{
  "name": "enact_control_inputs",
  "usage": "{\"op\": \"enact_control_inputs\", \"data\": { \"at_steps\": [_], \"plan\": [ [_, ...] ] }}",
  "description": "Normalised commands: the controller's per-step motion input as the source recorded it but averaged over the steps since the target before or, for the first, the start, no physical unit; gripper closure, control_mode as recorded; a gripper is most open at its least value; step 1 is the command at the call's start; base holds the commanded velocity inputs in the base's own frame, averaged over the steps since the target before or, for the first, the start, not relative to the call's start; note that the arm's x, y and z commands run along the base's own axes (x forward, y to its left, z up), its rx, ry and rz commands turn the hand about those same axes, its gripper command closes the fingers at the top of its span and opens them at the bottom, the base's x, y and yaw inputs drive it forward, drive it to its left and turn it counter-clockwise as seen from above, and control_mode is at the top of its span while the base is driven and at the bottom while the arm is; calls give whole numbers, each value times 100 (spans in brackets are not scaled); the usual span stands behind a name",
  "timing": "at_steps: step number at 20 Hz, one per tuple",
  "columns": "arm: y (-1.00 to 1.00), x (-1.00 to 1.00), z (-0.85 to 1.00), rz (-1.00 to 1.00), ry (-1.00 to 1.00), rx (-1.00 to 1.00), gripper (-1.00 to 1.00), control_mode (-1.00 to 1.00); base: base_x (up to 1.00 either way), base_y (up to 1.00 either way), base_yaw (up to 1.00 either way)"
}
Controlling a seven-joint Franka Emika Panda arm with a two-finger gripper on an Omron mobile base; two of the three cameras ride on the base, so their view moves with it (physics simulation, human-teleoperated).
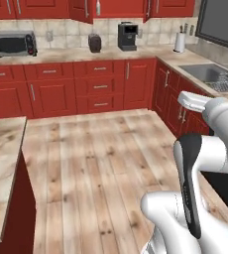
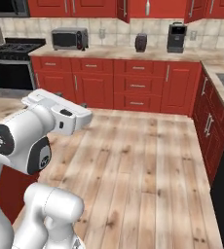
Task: Open the cabinet directly in front. Then move the liquor and the mug to the dining counter with the jar on it.
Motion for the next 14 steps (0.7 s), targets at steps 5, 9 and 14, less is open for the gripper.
{"op": "enact_control_inputs", "data": {
  "at_steps": [5, 9, 14],
  "plan": [
    [0, 0, 0, 0, 0, 0, -100, 100, 100, -20, 3],
    [0, 0, 0, 0, 0, 0, -100, 100, 100, -30, 2],
    [0, 0, 0, 0, 0, 0, -100, 100, 100, -47, 0]
  ]
}}
